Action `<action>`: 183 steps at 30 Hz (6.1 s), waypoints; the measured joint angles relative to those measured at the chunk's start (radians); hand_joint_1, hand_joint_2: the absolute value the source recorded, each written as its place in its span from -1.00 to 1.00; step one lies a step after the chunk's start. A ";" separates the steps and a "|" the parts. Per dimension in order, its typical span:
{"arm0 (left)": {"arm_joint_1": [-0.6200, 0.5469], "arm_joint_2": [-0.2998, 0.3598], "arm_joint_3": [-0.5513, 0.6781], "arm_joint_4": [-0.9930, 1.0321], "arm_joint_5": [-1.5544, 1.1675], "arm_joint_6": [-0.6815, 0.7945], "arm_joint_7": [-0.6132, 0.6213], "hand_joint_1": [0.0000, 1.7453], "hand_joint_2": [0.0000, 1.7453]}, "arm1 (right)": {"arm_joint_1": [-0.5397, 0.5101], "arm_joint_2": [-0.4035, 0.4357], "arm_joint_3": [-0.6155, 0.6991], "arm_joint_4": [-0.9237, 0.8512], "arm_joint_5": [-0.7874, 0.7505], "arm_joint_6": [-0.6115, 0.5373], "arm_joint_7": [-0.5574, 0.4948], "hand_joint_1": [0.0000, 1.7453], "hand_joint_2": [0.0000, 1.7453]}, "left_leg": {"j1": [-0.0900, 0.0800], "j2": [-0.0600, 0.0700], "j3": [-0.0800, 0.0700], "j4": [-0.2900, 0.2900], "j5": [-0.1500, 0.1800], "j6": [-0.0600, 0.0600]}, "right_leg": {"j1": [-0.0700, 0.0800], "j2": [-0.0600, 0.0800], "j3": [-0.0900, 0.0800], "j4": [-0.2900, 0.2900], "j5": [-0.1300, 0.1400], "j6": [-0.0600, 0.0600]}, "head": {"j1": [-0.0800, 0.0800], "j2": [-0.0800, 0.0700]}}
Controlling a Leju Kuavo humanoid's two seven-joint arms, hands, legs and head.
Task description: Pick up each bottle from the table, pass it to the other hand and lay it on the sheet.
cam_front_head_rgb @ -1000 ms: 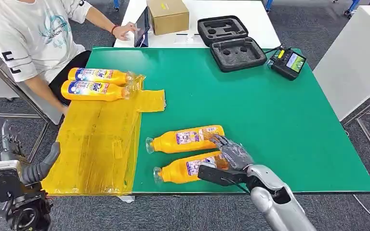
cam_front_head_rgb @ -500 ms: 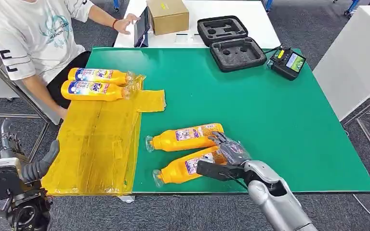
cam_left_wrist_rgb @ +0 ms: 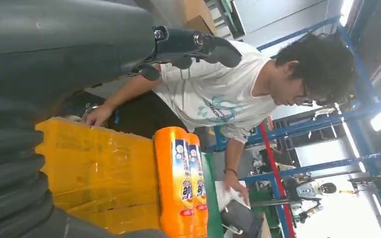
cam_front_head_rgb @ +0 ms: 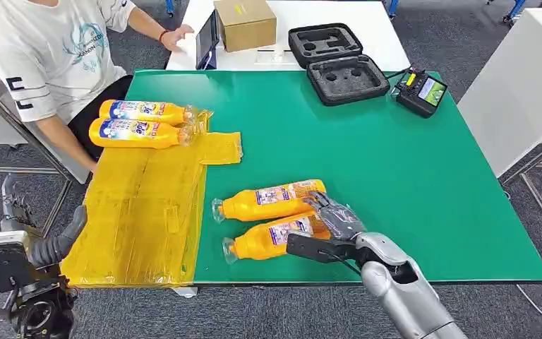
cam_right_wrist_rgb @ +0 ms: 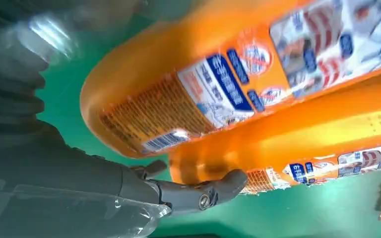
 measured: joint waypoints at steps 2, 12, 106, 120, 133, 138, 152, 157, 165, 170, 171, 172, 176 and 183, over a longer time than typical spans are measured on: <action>0.002 0.000 0.000 0.000 0.005 0.000 0.001 -1.00 1.00 | -0.011 0.000 0.005 0.012 -0.007 0.006 -0.006 -0.42 1.00 | 0.000 0.000 0.000 0.000 0.000 0.000 | 0.000 0.000 0.000 0.000 0.000 0.000 | 0.000 0.000; 0.005 0.004 0.009 0.000 0.027 -0.002 -0.001 -1.00 1.00 | -0.081 0.000 0.040 0.084 -0.050 0.008 -0.043 0.54 1.00 | 0.000 0.001 0.002 0.000 0.000 0.000 | 0.000 0.000 0.001 0.000 0.000 0.000 | 0.000 0.000; 0.034 -0.002 0.030 -0.007 0.034 -0.008 -0.007 -1.00 1.00 | -0.112 0.019 0.057 0.243 -0.093 0.008 -0.057 0.86 1.00 | 0.000 0.001 0.005 0.000 0.000 0.000 | 0.000 0.000 0.004 0.000 0.000 0.000 | 0.000 0.000; 0.034 -0.002 0.044 -0.007 0.045 -0.010 -0.015 -1.00 1.00 | -0.135 0.030 0.057 0.292 -0.084 0.008 -0.075 0.98 1.00 | 0.000 0.000 0.006 0.000 0.000 0.000 | 0.000 0.000 0.006 0.000 0.000 0.000 | 0.000 0.000; 0.035 -0.012 0.033 -0.008 0.089 -0.064 -0.031 -1.00 1.00 | -0.050 0.098 0.036 0.174 -0.319 -0.021 -0.446 1.00 1.00 | 0.001 0.000 0.003 0.000 0.000 0.000 | 0.001 0.000 0.003 0.000 0.000 0.000 | 0.000 0.000; 0.079 -0.032 0.029 -0.046 0.137 -0.092 -0.039 -1.00 1.00 | -0.026 0.161 0.010 0.102 -0.404 -0.061 -0.473 1.00 1.00 | 0.001 0.001 0.002 0.000 -0.001 -0.001 | 0.001 0.000 0.001 0.000 -0.001 -0.001 | 0.000 0.000; 0.160 -0.078 0.047 -0.200 0.230 -0.092 -0.085 -1.00 1.00 | 0.006 0.236 -0.024 0.065 -0.457 -0.132 -0.459 1.00 1.00 | 0.000 0.000 0.001 0.000 -0.001 -0.001 | 0.000 0.000 0.001 0.000 -0.001 0.000 | 0.000 0.000; 0.167 -0.085 0.063 -0.229 0.268 -0.122 -0.072 -1.00 1.00 | 0.008 0.241 -0.026 0.065 -0.466 -0.145 -0.457 1.00 1.00 | 0.000 0.000 0.001 0.000 -0.001 -0.001 | 0.000 0.000 0.001 0.000 -0.001 0.000 | 0.000 0.000; 0.152 -0.089 -0.017 -0.193 0.326 -0.354 0.060 -1.00 1.00 | 0.045 0.287 -0.031 0.084 -0.518 -0.194 -0.561 1.00 1.00 | 0.000 0.000 0.000 0.000 -0.001 -0.001 | 0.000 0.000 0.000 0.000 -0.001 0.000 | 0.000 0.000; 0.105 -0.089 -0.100 -0.127 0.312 -0.383 0.098 -1.00 1.00 | 0.043 0.340 0.003 0.143 -0.528 -0.219 -0.598 1.00 1.00 | 0.000 0.000 0.001 0.000 0.000 -0.001 | 0.000 0.000 0.000 0.000 0.000 0.000 | 0.000 0.000; 0.096 -0.088 -0.121 -0.111 0.306 -0.386 0.104 -1.00 1.00 | 0.041 0.351 0.014 0.156 -0.529 -0.225 -0.603 1.00 1.00 | 0.000 0.000 0.001 0.000 0.000 -0.001 | 0.000 0.000 0.000 0.000 0.000 0.000 | 0.000 0.000; 0.088 -0.088 -0.136 -0.099 0.302 -0.388 0.110 -1.00 1.00 | 0.039 0.361 0.024 0.172 -0.532 -0.227 -0.609 1.00 1.00 | 0.000 0.000 0.001 0.000 0.000 -0.001 | 0.000 0.000 0.000 0.000 0.000 0.000 | 0.000 0.000; 0.066 -0.087 -0.187 -0.055 0.295 -0.391 0.114 -1.00 1.00 | 0.031 0.382 0.058 0.217 -0.536 -0.238 -0.613 1.00 1.00 | 0.000 0.000 0.000 0.000 0.000 -0.001 | 0.000 0.000 0.000 0.000 -0.001 0.000 | 0.000 0.000; 0.053 -0.079 -0.238 0.002 0.314 -0.405 0.125 -1.00 1.00 | 0.028 0.395 0.102 0.289 -0.549 -0.219 -0.607 1.00 1.00 | 0.000 0.000 0.000 0.000 0.000 -0.001 | 0.000 0.000 0.000 0.000 -0.001 0.000 | 0.000 0.000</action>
